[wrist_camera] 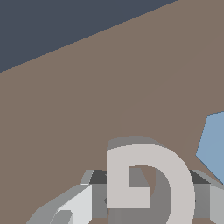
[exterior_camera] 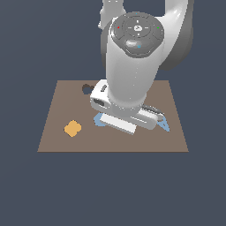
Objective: Insert a designated object into the corresponding slot on a board.
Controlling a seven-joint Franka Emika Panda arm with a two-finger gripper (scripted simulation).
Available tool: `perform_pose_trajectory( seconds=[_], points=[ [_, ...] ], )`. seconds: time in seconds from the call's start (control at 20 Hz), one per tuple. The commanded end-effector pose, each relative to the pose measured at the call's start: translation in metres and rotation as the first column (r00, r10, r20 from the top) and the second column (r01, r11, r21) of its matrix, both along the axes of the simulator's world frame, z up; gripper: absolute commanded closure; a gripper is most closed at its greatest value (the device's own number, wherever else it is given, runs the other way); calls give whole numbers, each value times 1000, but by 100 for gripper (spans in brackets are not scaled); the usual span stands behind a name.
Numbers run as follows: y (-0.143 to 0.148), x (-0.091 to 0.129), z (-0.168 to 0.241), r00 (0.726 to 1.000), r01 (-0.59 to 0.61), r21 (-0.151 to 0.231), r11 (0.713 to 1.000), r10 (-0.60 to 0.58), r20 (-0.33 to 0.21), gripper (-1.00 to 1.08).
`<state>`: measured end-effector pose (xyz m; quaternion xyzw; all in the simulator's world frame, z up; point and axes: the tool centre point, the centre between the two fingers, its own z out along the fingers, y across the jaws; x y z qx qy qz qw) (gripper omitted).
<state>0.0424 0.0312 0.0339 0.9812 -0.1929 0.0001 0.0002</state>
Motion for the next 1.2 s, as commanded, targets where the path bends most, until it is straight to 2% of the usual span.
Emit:
perform_pose_trajectory(
  seconds=[0.0,0.15,0.35,0.75,0.95,1.15],
  points=[
    [-4,-11,1,994,111,0,994,-111,1,108],
    [-7,-24,2,970,242,0,970,-242,1,108],
    [-9,-43,3,914,405,1,914,-405,1,108],
    [-2,-75,4,747,665,1,747,-665,0,108],
    [3,-86,5,665,747,1,665,-747,0,108],
    [8,-94,6,594,805,1,594,-805,0,108]
  ],
)
